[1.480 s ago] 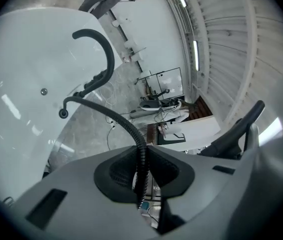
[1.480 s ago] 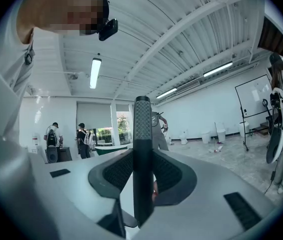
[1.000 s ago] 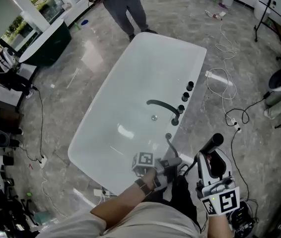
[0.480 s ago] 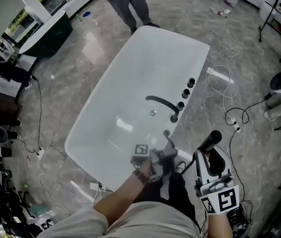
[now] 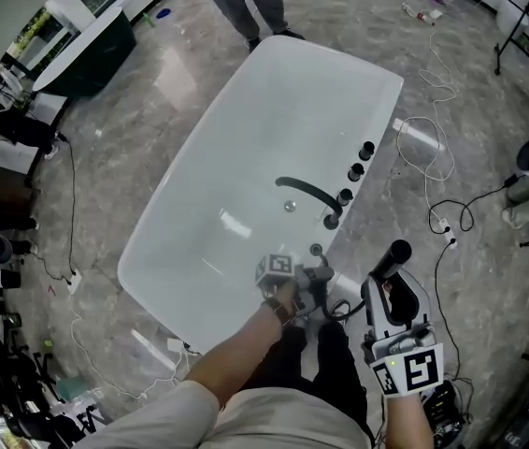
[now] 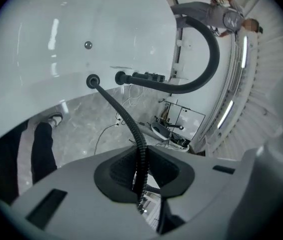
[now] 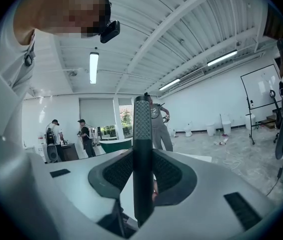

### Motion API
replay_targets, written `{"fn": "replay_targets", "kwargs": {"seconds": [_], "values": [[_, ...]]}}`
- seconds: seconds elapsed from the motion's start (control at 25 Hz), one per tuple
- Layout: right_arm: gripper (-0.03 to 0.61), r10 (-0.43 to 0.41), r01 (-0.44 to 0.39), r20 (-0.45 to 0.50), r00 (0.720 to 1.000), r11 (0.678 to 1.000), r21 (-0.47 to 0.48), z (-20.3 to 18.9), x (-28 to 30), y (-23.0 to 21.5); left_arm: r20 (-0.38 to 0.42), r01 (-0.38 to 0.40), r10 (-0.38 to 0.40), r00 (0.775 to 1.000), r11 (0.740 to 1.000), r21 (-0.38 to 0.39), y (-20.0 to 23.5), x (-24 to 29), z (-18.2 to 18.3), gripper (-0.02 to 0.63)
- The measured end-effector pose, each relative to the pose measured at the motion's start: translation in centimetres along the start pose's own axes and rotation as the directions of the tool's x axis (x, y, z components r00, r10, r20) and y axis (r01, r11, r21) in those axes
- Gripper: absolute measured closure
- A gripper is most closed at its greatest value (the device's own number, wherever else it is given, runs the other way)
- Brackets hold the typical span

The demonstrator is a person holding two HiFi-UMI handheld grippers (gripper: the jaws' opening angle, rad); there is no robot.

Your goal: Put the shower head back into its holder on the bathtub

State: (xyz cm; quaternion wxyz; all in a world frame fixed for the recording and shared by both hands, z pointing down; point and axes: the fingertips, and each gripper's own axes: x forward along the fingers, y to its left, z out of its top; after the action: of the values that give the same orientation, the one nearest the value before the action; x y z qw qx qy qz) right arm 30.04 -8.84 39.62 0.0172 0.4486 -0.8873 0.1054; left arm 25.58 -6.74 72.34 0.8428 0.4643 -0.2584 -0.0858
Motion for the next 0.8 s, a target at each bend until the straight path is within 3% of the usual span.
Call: {"fn": "replay_targets", "kwargs": {"seconds": [0.16, 0.4, 0.68, 0.8], "values": [[0.449, 0.001, -0.001, -0.021, 1.0, 1.0, 0.009, -1.2, 0.9, 0.0, 0.008, -0.01, 0.009, 1.0, 0.996, 0.092, 0.8, -0.1, 1.0, 0.554], [0.449, -0.009, 0.009, -0.034, 0.999, 1.0, 0.016, -2.6, 1.9, -0.6, 0.015, -0.046, 0.045, 0.999, 0.993, 0.106, 4.1, 0.3, 3.6, 0.554], [0.449, -0.009, 0.01, -0.041, 0.999, 1.0, 0.027, -4.8, 3.4, -2.0, 0.015, -0.058, 0.058, 0.998, 0.998, -0.01, 6.6, 2.2, 6.7, 0.554], [0.449, 0.007, -0.006, -0.017, 1.0, 0.999, 0.043, -5.1, 4.1, -2.6, 0.033, -0.102, 0.103, 0.994, 0.995, -0.021, 8.1, 2.5, 8.2, 0.554]]}}
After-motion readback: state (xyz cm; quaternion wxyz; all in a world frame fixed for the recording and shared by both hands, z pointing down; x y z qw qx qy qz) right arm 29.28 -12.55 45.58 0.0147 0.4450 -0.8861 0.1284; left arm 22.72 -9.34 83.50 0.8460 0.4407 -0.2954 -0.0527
